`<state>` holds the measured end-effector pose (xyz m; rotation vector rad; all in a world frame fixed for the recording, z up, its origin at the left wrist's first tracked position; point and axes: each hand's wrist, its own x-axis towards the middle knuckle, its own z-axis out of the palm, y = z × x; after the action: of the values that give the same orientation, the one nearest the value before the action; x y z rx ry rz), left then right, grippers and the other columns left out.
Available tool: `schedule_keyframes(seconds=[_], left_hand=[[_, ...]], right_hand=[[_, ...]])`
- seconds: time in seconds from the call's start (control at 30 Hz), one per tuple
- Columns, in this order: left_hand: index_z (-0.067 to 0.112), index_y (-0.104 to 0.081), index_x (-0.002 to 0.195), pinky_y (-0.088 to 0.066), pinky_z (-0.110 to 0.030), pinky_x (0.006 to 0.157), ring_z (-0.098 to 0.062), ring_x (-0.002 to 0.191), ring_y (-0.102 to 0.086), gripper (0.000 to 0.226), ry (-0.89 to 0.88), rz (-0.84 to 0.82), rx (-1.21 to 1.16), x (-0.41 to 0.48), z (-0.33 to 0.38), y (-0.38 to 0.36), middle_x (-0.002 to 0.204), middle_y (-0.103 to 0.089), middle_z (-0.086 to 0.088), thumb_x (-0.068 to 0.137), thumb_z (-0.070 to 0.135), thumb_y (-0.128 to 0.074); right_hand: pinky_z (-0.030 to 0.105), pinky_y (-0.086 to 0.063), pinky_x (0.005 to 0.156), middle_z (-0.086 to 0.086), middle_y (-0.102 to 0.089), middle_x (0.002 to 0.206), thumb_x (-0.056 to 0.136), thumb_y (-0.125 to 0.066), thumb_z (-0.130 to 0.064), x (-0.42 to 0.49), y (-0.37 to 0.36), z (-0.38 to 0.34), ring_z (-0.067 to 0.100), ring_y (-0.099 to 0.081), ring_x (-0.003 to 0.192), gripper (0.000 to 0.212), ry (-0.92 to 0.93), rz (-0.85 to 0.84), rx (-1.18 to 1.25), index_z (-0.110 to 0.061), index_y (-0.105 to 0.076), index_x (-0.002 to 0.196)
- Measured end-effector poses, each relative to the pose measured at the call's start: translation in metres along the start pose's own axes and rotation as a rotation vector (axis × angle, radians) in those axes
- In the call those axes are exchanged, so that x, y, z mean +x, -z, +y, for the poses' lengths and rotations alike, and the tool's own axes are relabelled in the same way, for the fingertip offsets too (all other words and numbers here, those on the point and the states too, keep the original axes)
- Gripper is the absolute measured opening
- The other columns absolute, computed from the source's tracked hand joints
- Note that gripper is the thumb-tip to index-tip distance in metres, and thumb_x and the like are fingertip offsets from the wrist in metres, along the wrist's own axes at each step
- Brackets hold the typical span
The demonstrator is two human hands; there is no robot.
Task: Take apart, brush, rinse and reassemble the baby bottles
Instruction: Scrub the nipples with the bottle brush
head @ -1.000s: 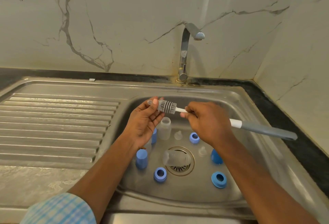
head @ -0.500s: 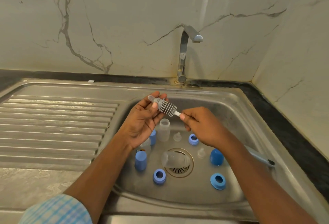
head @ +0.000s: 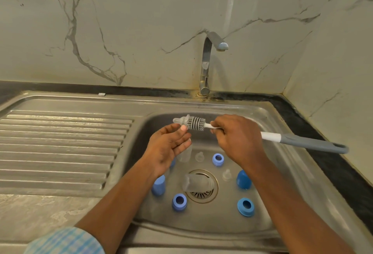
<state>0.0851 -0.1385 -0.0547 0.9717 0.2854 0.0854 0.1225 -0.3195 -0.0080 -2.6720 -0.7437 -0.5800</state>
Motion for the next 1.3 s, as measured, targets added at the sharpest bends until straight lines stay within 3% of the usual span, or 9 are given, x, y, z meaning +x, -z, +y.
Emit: schedule_keyframes(seconds=[0.17, 0.33, 0.47, 0.6, 0.73, 0.87, 0.93, 1.07, 1.3], left_hand=[[0.013, -0.063, 0.119, -0.053, -0.042, 0.098, -0.025, 0.110, -0.069, 0.038, -0.049, -0.185, -0.201, 0.002, 0.007, 0.000, 0.121, -0.071, -0.006, 0.081, 0.018, -0.062], [0.010, -0.067, 0.107, -0.059, -0.033, 0.088, -0.020, 0.101, -0.072, 0.031, -0.078, -0.179, -0.238, 0.004, 0.011, 0.002, 0.110, -0.074, -0.007, 0.077, 0.019, -0.067], [0.014, -0.080, 0.095, -0.058, -0.030, 0.084, -0.021, 0.109, -0.069, 0.048, -0.168, -0.327, -0.201, 0.007, 0.018, 0.010, 0.114, -0.074, -0.007, 0.052, 0.027, -0.098], [0.019, -0.081, 0.094, -0.057, -0.030, 0.088, -0.020, 0.112, -0.068, 0.037, -0.180, -0.415, -0.160, 0.004, 0.021, 0.011, 0.114, -0.074, -0.005, 0.060, 0.028, -0.093], [0.014, -0.076, 0.098, -0.060, -0.028, 0.083, -0.019, 0.101, -0.071, 0.025, -0.155, -0.156, -0.051, 0.003, 0.014, 0.004, 0.105, -0.076, -0.006, 0.076, 0.020, -0.068], [0.002, -0.067, 0.113, -0.061, -0.026, 0.070, -0.021, 0.089, -0.075, 0.036, -0.044, 0.041, -0.039, 0.008, 0.008, 0.005, 0.100, -0.076, -0.014, 0.082, 0.021, -0.069], [0.000, -0.066, 0.114, -0.060, -0.024, 0.065, -0.018, 0.083, -0.075, 0.027, -0.033, 0.123, -0.042, 0.013, 0.009, 0.009, 0.095, -0.076, -0.013, 0.090, 0.014, -0.067], [0.002, -0.067, 0.106, -0.059, -0.024, 0.064, -0.017, 0.079, -0.075, 0.017, -0.067, 0.213, -0.044, 0.015, 0.003, 0.009, 0.095, -0.074, -0.013, 0.092, 0.010, -0.067], [0.007, -0.058, 0.109, -0.061, -0.025, 0.070, -0.019, 0.086, -0.068, 0.017, -0.188, 0.359, -0.080, 0.022, 0.017, 0.022, 0.096, -0.066, -0.011, 0.097, 0.018, -0.062]], right_hand=[[0.033, -0.043, 0.064, -0.003, -0.069, 0.081, 0.094, -0.059, -0.031, -0.001, 0.002, -0.004, 0.018, -0.058, 0.073, 0.014, -0.005, -0.030, 0.112, -0.025, -0.070, 0.101], [0.034, -0.043, 0.062, -0.002, -0.063, 0.075, 0.097, -0.054, -0.035, -0.001, 0.003, -0.017, 0.022, -0.059, 0.071, 0.016, 0.012, -0.119, 0.073, -0.026, -0.066, 0.099], [0.031, -0.038, 0.056, -0.003, -0.053, 0.058, 0.098, -0.057, -0.032, 0.003, 0.010, -0.017, 0.012, -0.045, 0.053, 0.024, -0.107, -0.315, 0.427, -0.020, -0.069, 0.080], [0.023, -0.035, 0.053, -0.007, -0.047, 0.047, 0.100, -0.054, -0.031, -0.001, 0.019, -0.015, 0.004, -0.038, 0.043, 0.032, -0.205, -0.458, 0.679, -0.019, -0.067, 0.073], [0.030, -0.031, 0.053, -0.005, -0.043, 0.053, 0.098, -0.053, -0.038, -0.004, 0.010, -0.013, 0.012, -0.039, 0.051, 0.041, -0.113, -0.275, 0.254, -0.022, -0.050, 0.061], [0.031, -0.034, 0.063, -0.005, -0.064, 0.085, 0.100, -0.045, -0.043, 0.000, 0.008, -0.019, 0.019, -0.058, 0.080, 0.026, 0.023, -0.168, -0.113, -0.028, -0.066, 0.096], [0.031, -0.033, 0.065, -0.004, -0.066, 0.097, 0.101, -0.044, -0.040, 0.001, 0.008, -0.025, 0.021, -0.059, 0.089, 0.025, 0.047, -0.175, -0.128, -0.028, -0.065, 0.105], [0.031, -0.029, 0.063, -0.003, -0.064, 0.094, 0.102, -0.044, -0.036, 0.001, 0.006, -0.029, 0.018, -0.046, 0.077, 0.022, 0.058, -0.162, -0.154, -0.027, -0.064, 0.104], [0.033, -0.044, 0.065, -0.004, -0.068, 0.080, 0.094, -0.059, -0.039, -0.001, 0.017, -0.009, 0.018, -0.060, 0.074, 0.018, -0.094, -0.038, 0.018, -0.027, -0.071, 0.099]])
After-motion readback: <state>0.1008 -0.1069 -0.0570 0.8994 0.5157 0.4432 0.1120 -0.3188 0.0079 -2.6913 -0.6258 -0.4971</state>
